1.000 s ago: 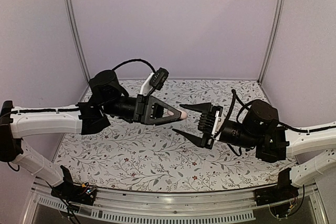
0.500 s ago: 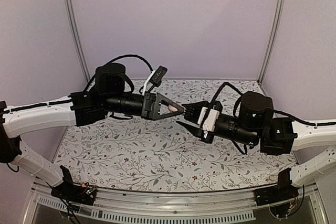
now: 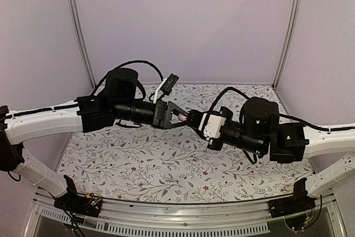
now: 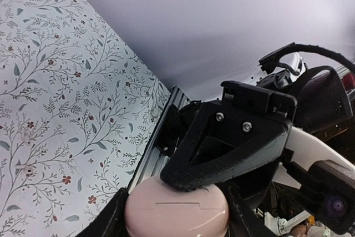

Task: Insert the wireless bluetooth earbuds into the charging case
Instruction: Pass from the left arm to the right, then pass from the right arm to the left

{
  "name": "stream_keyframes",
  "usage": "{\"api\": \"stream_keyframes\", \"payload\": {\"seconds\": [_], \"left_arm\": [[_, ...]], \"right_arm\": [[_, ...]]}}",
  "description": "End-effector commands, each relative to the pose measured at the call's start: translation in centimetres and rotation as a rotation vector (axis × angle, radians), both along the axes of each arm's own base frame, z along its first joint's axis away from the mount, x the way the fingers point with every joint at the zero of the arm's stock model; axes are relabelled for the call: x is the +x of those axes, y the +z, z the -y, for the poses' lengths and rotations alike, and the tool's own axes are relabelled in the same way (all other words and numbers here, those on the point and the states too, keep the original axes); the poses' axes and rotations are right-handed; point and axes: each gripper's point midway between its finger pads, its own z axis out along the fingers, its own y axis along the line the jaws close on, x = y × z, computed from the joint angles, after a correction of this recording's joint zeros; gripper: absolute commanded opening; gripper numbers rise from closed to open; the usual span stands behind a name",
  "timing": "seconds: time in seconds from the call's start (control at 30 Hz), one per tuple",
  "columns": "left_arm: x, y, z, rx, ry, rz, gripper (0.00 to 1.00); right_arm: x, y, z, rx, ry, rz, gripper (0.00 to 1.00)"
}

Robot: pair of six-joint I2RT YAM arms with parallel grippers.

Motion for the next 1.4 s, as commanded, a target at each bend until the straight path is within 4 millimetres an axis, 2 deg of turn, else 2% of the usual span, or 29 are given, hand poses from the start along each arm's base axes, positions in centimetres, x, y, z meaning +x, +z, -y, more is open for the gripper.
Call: {"api": "stream_keyframes", "payload": {"seconds": [0.0, 0.17, 0.3, 0.4, 0.6, 0.73, 0.8, 0.87, 0.97, 1.17, 1.37], "left_arm": [[0.3, 0.3, 0.2, 0.025, 0.013, 0.025, 0.25], [0.3, 0.0, 0.2, 0.035, 0.015, 0.023, 0.25], [0.4, -0.1, 0.2, 0.039, 0.015, 0.026, 0.27], [0.5, -0.2, 0.0, 0.045, 0.029, 0.037, 0.38], [1.2, 1.2, -1.0, 0.033, 0.059, 0.118, 0.7], [1.8, 2.9, -3.3, 0.018, 0.104, 0.279, 0.92], [2.0, 3.8, -4.8, 0.017, 0.149, 0.41, 0.99], [1.7, 4.7, -6.1, -0.006, 0.167, 0.542, 1.0], [1.1, 5.2, -7.0, -0.029, 0.158, 0.706, 0.98], [-2.1, 5.3, -5.9, -0.067, 0.006, 0.929, 0.81], [-5.8, 7.0, -4.0, -0.133, -0.084, 1.125, 0.67]], "right_arm": [[0.2, 0.6, -0.2, 0.01, -0.02, 0.0, 0.24], [0.2, 0.3, -0.2, 0.005, -0.022, -0.005, 0.24], [0.2, 0.1, -0.3, 0.003, -0.021, -0.01, 0.16], [0.1, 0.0, -0.3, 0.014, -0.016, -0.023, 0.11], [0.0, -0.2, 0.1, 0.066, 0.01, -0.076, 0.05], [-0.1, 0.9, 1.0, 0.158, 0.057, -0.12, 0.05], [-0.3, 1.7, 1.6, 0.207, 0.085, -0.136, 0.05], [-0.7, 2.7, 2.2, 0.258, 0.122, -0.158, 0.04], [-2.2, 3.9, 2.6, 0.319, 0.223, -0.183, 0.04], [-4.9, 6.5, 3.9, 0.436, 0.366, -0.208, 0.04], [-7.3, 7.8, 3.9, 0.492, 0.508, -0.285, 0.04]]}}
